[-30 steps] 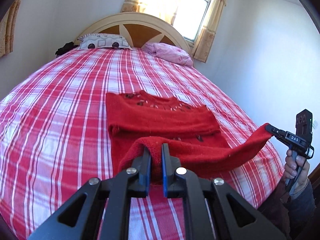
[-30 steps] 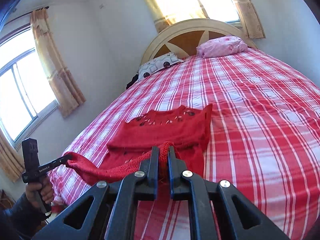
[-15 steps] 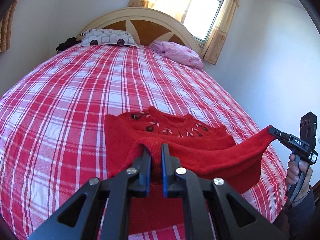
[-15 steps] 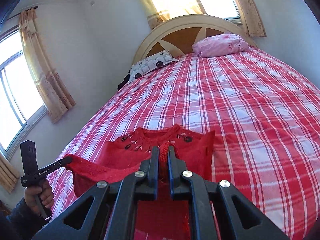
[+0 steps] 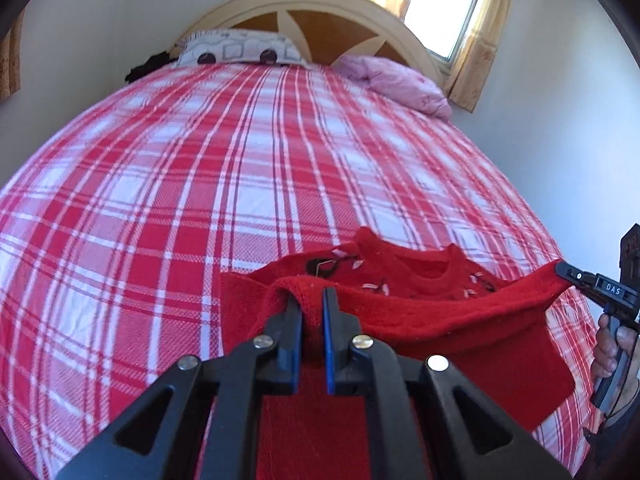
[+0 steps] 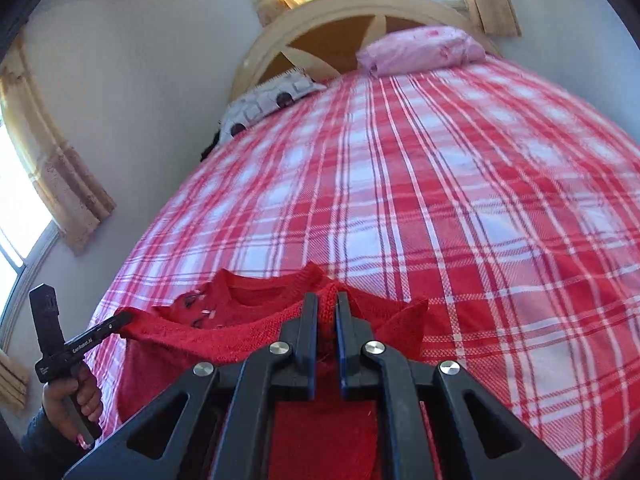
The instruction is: Fold small clothes
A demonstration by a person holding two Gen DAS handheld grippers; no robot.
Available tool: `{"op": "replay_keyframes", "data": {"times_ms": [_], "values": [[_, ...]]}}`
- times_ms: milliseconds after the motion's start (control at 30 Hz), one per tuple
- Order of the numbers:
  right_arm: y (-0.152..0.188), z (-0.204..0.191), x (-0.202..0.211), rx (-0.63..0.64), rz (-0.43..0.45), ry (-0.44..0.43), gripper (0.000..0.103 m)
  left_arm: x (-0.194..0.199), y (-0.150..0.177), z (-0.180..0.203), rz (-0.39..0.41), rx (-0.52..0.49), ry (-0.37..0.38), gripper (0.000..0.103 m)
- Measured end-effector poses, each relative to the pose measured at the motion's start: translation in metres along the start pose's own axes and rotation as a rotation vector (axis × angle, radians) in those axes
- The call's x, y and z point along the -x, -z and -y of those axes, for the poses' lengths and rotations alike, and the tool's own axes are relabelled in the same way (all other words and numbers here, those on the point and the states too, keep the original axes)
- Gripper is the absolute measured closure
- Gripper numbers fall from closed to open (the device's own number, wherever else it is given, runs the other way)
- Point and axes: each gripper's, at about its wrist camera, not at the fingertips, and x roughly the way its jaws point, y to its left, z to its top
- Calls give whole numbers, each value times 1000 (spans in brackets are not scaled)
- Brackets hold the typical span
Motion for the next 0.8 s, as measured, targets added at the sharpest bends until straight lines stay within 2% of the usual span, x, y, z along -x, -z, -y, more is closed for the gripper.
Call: {"op": "replay_keyframes", "data": {"times_ms": [167, 200, 233, 267, 300, 333, 367, 500, 600, 667, 800], "values": [[-3, 21, -49, -58, -51, 25, 91, -24, -4, -6, -25, 28, -38, 87], [-4, 25, -56, -66, -62, 37, 77, -26, -6, -8, -24, 37, -39, 85], [-3, 26, -60, -70, -66, 52, 46, -27, -8, -10, -22, 49, -46, 76], [-2, 27, -62, -64, -68, 63, 33, -28, -10, -13, -15, 62, -64, 62], [-1, 26, -63, -59, -66, 61, 26, -26, -12, -16, 0, 75, -79, 55], [1, 26, -62, -50, -63, 61, 26, -25, -14, -17, 10, 81, -86, 43], [4, 24, -59, -33, -56, 74, 26, -22, -16, -19, 27, 90, -99, 36], [6, 12, -42, 48, -1, 143, 26, -10, -14, -19, 59, 66, -123, 30], [12, -5, -24, 130, 9, 147, 26, 2, -3, -9, 56, 11, -126, 21], [19, -24, -18, 201, -20, 113, 26, 5, 9, 2, 53, -60, -163, 11], [35, -63, -41, 308, -189, 39, 26, -5, 21, 18, 30, -187, -273, 10]]}}
